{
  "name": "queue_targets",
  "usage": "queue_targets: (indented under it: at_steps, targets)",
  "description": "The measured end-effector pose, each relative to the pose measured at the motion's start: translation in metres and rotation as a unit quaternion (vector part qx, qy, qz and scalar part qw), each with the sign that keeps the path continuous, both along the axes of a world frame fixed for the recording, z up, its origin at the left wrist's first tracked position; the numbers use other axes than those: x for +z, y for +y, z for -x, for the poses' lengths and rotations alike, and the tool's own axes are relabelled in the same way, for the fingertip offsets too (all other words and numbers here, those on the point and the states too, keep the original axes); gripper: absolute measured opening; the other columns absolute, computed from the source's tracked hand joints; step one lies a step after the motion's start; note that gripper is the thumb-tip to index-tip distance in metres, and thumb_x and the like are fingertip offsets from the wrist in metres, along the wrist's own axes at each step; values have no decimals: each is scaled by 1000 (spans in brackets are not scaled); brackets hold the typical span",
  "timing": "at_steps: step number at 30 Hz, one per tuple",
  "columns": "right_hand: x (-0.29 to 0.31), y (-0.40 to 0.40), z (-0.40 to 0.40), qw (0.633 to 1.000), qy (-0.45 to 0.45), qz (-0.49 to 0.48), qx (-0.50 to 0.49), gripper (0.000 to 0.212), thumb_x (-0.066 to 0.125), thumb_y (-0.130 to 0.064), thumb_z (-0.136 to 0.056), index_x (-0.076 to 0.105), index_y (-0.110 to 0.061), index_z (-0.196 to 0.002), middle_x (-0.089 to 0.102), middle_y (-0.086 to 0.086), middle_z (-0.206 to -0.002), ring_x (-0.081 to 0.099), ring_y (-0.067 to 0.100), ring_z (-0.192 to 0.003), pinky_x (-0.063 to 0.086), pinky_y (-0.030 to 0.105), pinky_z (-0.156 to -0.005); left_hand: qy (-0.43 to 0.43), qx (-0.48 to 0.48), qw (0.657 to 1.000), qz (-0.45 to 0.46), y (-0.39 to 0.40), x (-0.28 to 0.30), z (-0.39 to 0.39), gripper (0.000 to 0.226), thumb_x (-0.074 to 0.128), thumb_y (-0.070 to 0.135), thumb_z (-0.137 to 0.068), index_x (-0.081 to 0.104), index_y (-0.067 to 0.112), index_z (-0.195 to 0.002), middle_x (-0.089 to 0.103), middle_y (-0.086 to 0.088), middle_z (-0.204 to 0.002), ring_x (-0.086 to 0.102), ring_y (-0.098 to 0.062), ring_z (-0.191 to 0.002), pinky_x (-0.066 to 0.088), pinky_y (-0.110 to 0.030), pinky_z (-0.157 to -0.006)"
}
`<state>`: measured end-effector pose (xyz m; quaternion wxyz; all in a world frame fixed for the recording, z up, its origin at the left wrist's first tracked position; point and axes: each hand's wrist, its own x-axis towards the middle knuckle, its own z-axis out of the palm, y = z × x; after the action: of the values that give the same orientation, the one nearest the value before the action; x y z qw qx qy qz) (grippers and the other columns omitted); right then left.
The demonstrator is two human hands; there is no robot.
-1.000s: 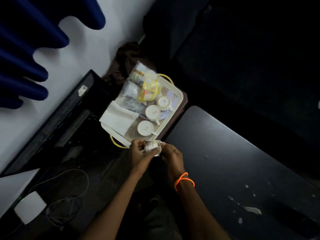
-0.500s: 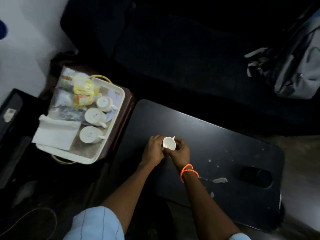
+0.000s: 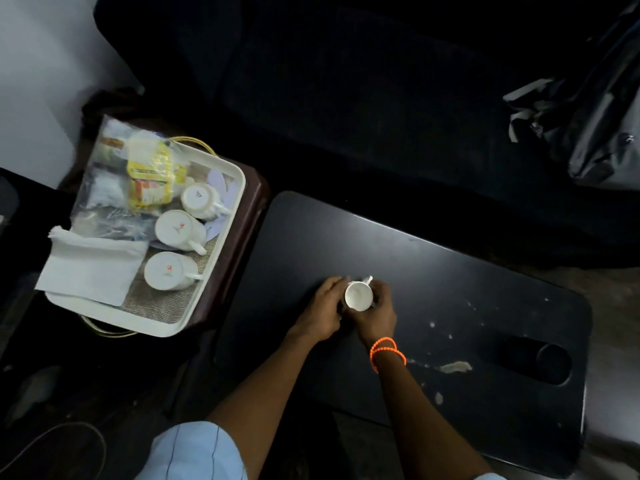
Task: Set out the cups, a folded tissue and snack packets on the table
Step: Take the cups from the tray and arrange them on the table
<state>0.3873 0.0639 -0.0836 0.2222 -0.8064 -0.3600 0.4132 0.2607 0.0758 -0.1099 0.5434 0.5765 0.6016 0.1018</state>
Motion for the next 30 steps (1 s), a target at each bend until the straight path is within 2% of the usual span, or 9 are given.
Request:
queue_targets:
  at_steps: [4, 7, 9, 12, 16, 21, 25, 28, 30]
  targets:
    - [18, -1, 25, 995, -87, -33, -29, 83, 91, -22, -61, 53, -16, -134, 55, 7, -132, 54, 27, -120, 48, 39, -99, 1, 92, 995, -44, -8, 17, 38, 78, 67, -11, -82, 48, 12, -154, 44, -6, -156, 49, -22, -142, 41, -35, -120]
    - [33, 3, 68, 992, -96, -79, 11, 76, 86, -25, -71, 50, -15, -137, 52, 9, -136, 49, 28, -127, 42, 35, -106, 26, 234, 964, -120, -19, 40, 82, 59, 68, -4, -86, 60, 11, -142, 57, -5, -140, 62, -19, -120, 57, -43, -99]
    - [42, 7, 106, 990, -64, -102, 70, 65, 82, -22, -77, 54, -10, -135, 55, 10, -135, 50, 26, -127, 36, 25, -106, 69, 322, 930, -166, -25, 58, 113, 50, 69, 2, -88, 64, 13, -136, 60, -3, -130, 64, -19, -112, 59, -42, -91]
    - [54, 16, 165, 977, -11, -119, 175, 48, 80, -18, -81, 65, -4, -123, 65, 12, -122, 61, 26, -113, 45, 29, -100, 163, 416, 862, -238, -31, 74, 161, 44, 74, 8, -88, 67, 7, -131, 60, -13, -124, 62, -33, -117, 52, -46, -101]
    - [66, 25, 239, 946, 51, -83, 310, 37, 72, -26, -83, 69, -14, -118, 69, 4, -107, 65, 21, -95, 53, 32, -85, 228, 491, 829, -138, -26, 80, 227, 50, 69, 32, -96, 60, 5, -137, 54, -24, -131, 48, -42, -129, 39, -49, -110]
    - [61, 35, 287, 930, 54, 18, 362, 51, 65, -29, -88, 60, -13, -135, 59, 19, -126, 53, 37, -122, 45, 41, -105, 116, 459, 875, 102, -2, 73, 276, 71, 27, 67, -103, 67, 16, -133, 64, -22, -137, 57, -43, -128, 44, -47, -109]
    - [61, 35, 288, 950, 87, 24, 300, 41, 67, -30, -87, 68, -18, -126, 64, 12, -124, 58, 28, -118, 46, 40, -105, 23, 550, 823, 142, 2, 77, 285, 71, 53, 75, -86, 76, 13, -111, 74, -18, -118, 69, -40, -110, 58, -55, -96]
    - [71, 34, 279, 961, 172, 10, 215, 19, 71, -29, -86, 76, -21, -103, 72, -4, -104, 65, 13, -97, 51, 28, -89, -77, 643, 755, 104, -11, 74, 278, 48, 79, 51, -79, 73, 13, -108, 76, -15, -110, 75, -34, -100, 65, -48, -78]
    - [78, 35, 269, 959, 222, 7, 175, 14, 73, -33, -86, 75, -21, -92, 74, -5, -97, 68, 11, -92, 53, 27, -82, -165, 656, 732, 79, -18, 76, 269, 40, 80, 33, -85, 73, 7, -114, 76, -22, -113, 74, -39, -104, 64, -50, -82]
